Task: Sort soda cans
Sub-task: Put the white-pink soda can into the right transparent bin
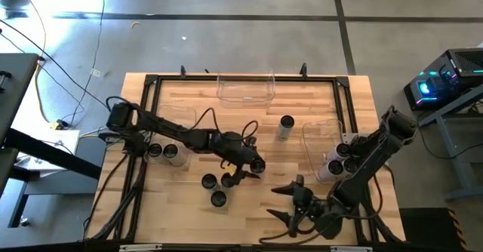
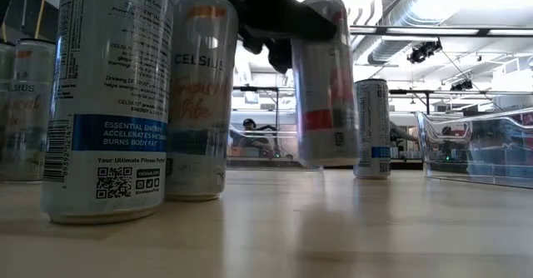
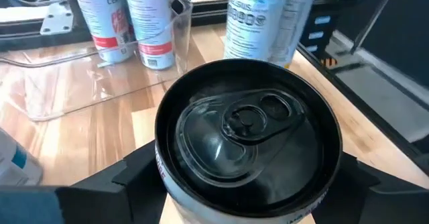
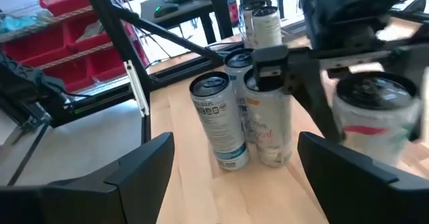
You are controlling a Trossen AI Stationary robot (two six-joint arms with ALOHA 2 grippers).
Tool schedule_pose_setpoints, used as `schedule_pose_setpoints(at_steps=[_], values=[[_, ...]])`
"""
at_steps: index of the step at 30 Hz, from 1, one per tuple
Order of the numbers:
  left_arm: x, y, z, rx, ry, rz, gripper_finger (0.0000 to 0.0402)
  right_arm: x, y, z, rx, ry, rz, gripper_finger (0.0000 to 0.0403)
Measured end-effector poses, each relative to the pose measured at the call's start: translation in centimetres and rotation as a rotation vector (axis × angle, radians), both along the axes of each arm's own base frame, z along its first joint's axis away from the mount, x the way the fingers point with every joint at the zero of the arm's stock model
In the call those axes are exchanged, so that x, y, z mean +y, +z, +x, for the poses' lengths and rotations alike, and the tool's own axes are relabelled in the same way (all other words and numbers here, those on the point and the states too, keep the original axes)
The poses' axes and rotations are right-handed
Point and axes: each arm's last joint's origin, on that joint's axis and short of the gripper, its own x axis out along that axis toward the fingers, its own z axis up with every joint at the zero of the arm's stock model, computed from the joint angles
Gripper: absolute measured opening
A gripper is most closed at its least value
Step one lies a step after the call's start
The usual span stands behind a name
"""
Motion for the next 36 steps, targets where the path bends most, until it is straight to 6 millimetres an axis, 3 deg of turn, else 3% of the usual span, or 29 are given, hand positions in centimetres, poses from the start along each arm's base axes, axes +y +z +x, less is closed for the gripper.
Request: schedule_pose_setpoints(at_steps=[7,15,25,30,36], values=[[0.8,-0.2,0.1,0.015,-0.010,-0.031,0.0309,-1.3,-0.3,1.3,0.049,0.024,0.019,0.0311],[0.8,0.0,0.0,-0.001,-0.018,-0.006,0.0313,-1.5,-0.3,1.6,0.064,0.037,0.025,0.0311],[-0.7,3.5,-1.0,-0.078,-0.067,0.006,0.0314,-2.3,-0.5,2.2,0.097,0.060,-0.045,0.0311],[-1.7,6.7,-3.0,-0.114,-0.023,0.040,0.0314,-3.7,-0.6,3.7,0.159,0.171,-0.138,0.0311],[-2.7,10.5,-8.2,-0.028,0.219,0.158,0.0314,-6.9,1.5,6.5,0.252,0.260,-0.212,0.0311]])
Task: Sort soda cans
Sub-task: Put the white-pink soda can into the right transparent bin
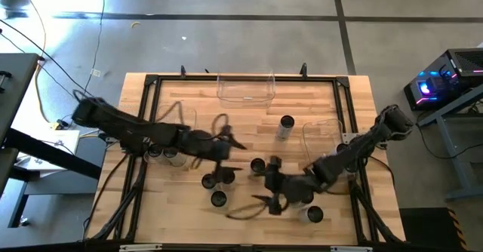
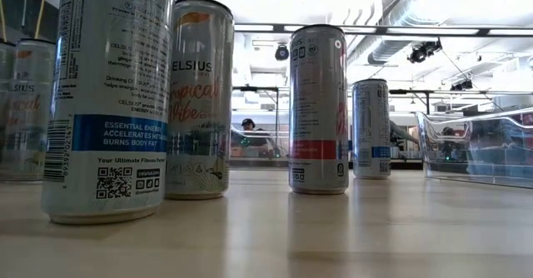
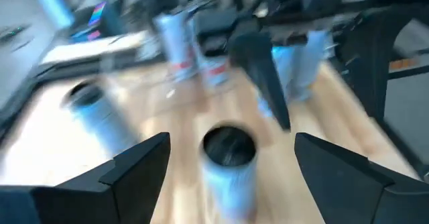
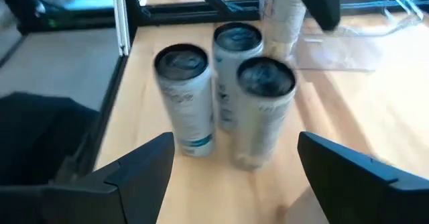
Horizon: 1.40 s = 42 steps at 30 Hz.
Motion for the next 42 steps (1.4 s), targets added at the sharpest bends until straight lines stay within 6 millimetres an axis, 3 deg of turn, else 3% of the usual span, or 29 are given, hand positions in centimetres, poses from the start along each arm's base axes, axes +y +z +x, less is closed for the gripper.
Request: schedule_pose_setpoints(at_steps=[8,15,21,30,34,40,42], values=[[-1.8,2.4,-8.2,0.111,0.266,-0.030,0.0314,-5.5,4.2,2.2,0.176,0.040,-0.122,0.0311],[-3.6,2.1,-12.8,0.056,0.373,-0.045,0.0314,-8.8,2.5,3.1,0.283,0.098,-0.030,0.0311],[-4.6,1.3,-13.9,0.034,0.384,-0.032,0.0314,-8.9,1.5,2.9,0.326,0.098,-0.037,0.0311],[-4.7,0.4,-14.1,0.043,0.402,-0.041,0.0314,-8.2,-1.7,4.1,0.428,0.095,-0.062,0.0311],[-4.7,0.4,-14.1,0.043,0.402,-0.040,0.0314,-8.3,-2.0,4.2,0.441,0.039,-0.040,0.0308],[-4.7,0.4,-14.1,0.043,0.403,-0.040,0.0314,-8.1,-1.9,4.1,0.436,-0.007,-0.018,0.0236],[-4.7,0.4,-14.1,0.042,0.403,-0.040,0.0314,-7.8,-1.2,3.8,0.439,-0.062,-0.055,0.0235]])
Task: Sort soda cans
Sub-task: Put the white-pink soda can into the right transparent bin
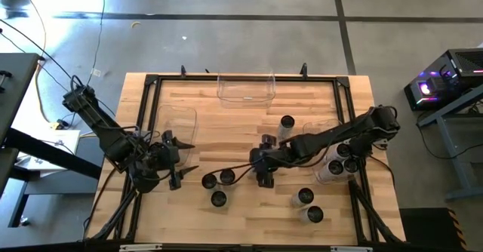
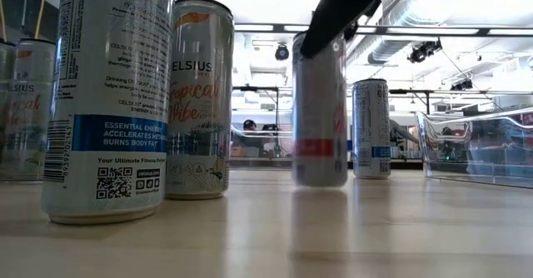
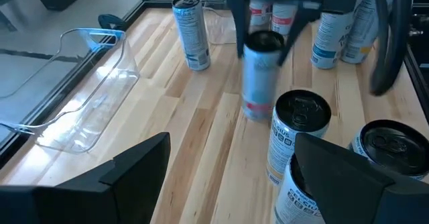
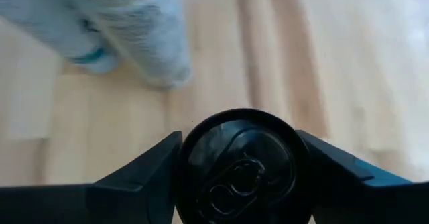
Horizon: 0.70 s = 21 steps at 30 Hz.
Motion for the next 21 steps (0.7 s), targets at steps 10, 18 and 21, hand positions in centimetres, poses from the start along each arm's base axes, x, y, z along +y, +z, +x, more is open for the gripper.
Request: schedule_pose_setpoints(at_steps=[10,18,21], values=[[0.0,0.0,0.0,-0.002,0.005,-0.008,0.0314,2.6,11.7,-7.9,-0.009,-0.265,-0.076,0.0235],[0.0,0.0,0.0,-0.005,0.008,-0.005,0.0314,3.2,12.3,-12.3,0.032,-0.453,-0.043,0.0235],[0.0,0.0,0.0,-0.004,0.007,-0.005,0.0314,2.1,11.2,-14.0,0.066,-0.507,-0.047,0.0235]])
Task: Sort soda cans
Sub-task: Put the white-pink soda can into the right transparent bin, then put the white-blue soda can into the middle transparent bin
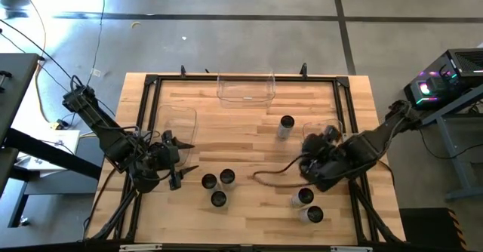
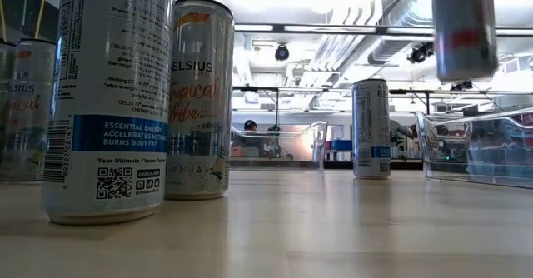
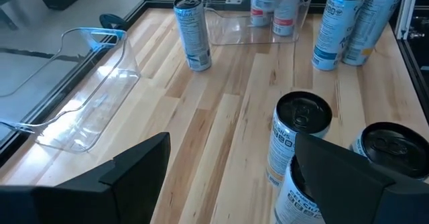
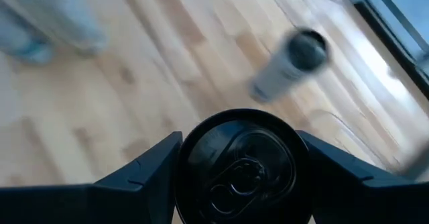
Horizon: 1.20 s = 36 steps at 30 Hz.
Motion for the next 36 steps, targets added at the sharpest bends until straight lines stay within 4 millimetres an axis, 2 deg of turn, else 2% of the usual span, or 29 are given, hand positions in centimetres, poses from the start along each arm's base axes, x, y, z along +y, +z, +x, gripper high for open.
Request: schedule_pose_setpoints(at_steps=[9,17,21,24,27,30,36], values=[[-0.4,0.0,-0.3,-0.001,-0.027,0.001,0.0314,-3.3,-4.1,-4.7,0.028,-0.226,0.081,0.0235],[-0.4,0.1,-0.4,-0.018,-0.012,0.011,0.0314,-3.3,-8.5,-5.1,0.118,-0.253,0.155,0.0235],[-0.4,0.1,-0.4,-0.019,-0.011,0.011,0.0314,-3.2,-9.8,-5.3,0.154,-0.275,0.173,0.0235],[-0.4,0.1,-0.4,-0.019,-0.011,0.011,0.0314,-3.2,-10.0,-5.3,0.166,-0.277,0.178,0.0243],[-0.4,0.1,-0.4,-0.020,-0.011,0.011,0.0314,-3.2,-9.7,-5.3,0.176,-0.274,0.192,0.0285],[-0.4,0.1,-0.4,-0.020,-0.011,0.011,0.0314,-3.2,-8.8,-5.4,0.171,-0.275,0.197,0.0316],[-0.5,0.1,-0.4,-0.020,-0.011,0.010,0.0314,-3.2,-6.0,-5.2,0.109,-0.260,0.221,0.0326]])
